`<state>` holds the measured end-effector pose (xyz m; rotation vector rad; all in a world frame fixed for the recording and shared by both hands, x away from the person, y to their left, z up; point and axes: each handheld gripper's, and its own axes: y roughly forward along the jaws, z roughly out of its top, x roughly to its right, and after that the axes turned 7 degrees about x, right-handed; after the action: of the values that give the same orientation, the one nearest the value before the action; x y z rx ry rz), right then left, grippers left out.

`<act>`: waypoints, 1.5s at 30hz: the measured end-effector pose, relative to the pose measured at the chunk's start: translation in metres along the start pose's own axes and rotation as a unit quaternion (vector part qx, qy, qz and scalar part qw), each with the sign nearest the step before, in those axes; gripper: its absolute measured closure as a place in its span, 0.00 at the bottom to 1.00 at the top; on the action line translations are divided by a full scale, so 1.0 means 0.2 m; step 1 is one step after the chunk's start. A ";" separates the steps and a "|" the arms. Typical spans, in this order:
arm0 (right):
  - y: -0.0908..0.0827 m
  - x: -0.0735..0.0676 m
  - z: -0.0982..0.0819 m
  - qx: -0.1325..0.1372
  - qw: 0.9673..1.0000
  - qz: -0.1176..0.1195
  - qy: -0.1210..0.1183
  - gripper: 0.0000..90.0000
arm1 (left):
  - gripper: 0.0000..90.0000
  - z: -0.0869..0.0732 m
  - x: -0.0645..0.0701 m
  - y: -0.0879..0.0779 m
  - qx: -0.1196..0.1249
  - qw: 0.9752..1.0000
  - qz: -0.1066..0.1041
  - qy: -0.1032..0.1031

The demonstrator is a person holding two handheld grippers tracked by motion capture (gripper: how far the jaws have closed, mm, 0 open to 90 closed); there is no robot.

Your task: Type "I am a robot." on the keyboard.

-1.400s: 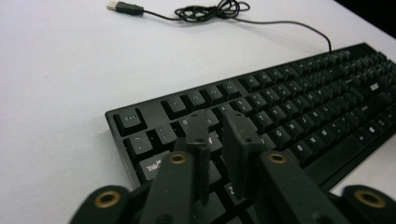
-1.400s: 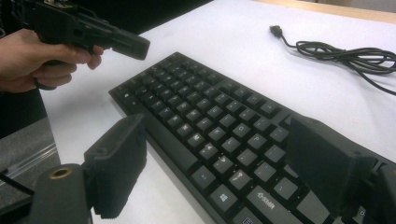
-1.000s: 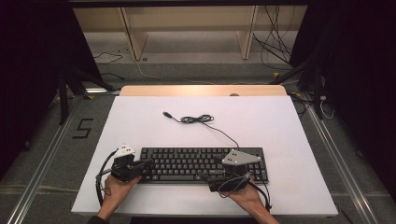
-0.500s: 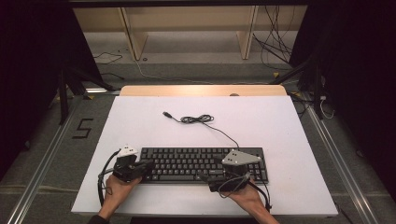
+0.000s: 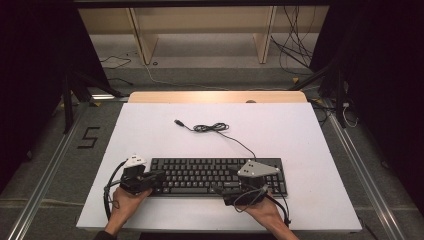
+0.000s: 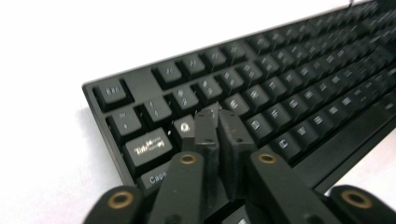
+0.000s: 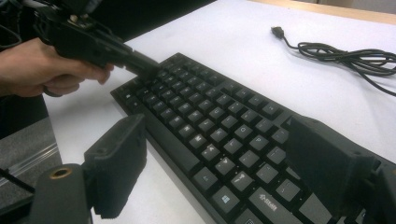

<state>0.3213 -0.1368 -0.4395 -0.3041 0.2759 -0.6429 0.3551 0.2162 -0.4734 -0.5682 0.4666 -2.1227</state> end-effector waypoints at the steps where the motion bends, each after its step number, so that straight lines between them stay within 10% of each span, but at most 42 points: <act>1: 0.00 0.00 0.00 0.000 1.000 0.000 0.000 0.24 | 0.91 0.01 0.00 -0.02 0.010 1.000 -0.003 -0.002; 20: 0.04 -0.01 0.00 -0.005 1.000 0.004 -0.002 0.26 | 0.51 0.03 0.07 -0.14 0.089 0.995 -0.044 0.000; 45: 0.19 -0.01 0.03 -0.029 0.999 0.013 -0.013 0.37 | 0.35 0.01 0.10 -0.14 0.080 0.996 -0.037 -0.009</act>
<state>0.3422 -0.1063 -0.4478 -0.3642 0.2746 -0.6050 0.3279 0.2154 -0.4524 -0.5191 0.2652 -2.1999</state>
